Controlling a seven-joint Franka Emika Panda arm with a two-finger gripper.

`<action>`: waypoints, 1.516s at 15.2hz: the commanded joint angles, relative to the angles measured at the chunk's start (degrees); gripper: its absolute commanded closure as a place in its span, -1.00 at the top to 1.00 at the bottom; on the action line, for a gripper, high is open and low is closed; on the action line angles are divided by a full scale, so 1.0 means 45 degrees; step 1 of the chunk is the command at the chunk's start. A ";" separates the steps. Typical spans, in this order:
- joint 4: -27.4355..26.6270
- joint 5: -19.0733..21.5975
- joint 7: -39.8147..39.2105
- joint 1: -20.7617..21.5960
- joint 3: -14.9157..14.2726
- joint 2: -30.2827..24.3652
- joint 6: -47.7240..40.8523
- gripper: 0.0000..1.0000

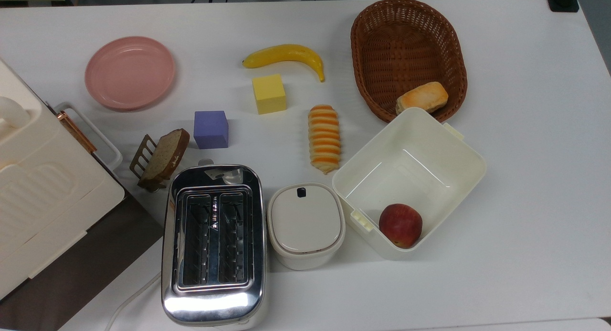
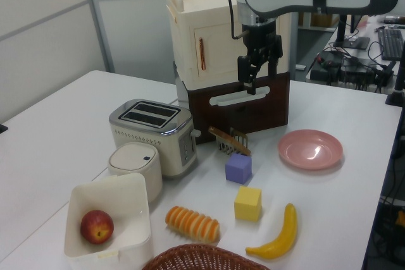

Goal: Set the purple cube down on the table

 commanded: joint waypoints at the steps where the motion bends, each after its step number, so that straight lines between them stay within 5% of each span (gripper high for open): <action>1: -0.0044 0.1502 0.0049 0.0666 -0.0997 -0.0044 -0.0212 1.00; 15: -0.0806 0.1329 -0.1513 0.0998 -0.0765 0.0482 0.1091 1.00; 23: -0.0280 0.1249 -0.1514 0.0491 -0.0686 0.0113 0.0062 1.00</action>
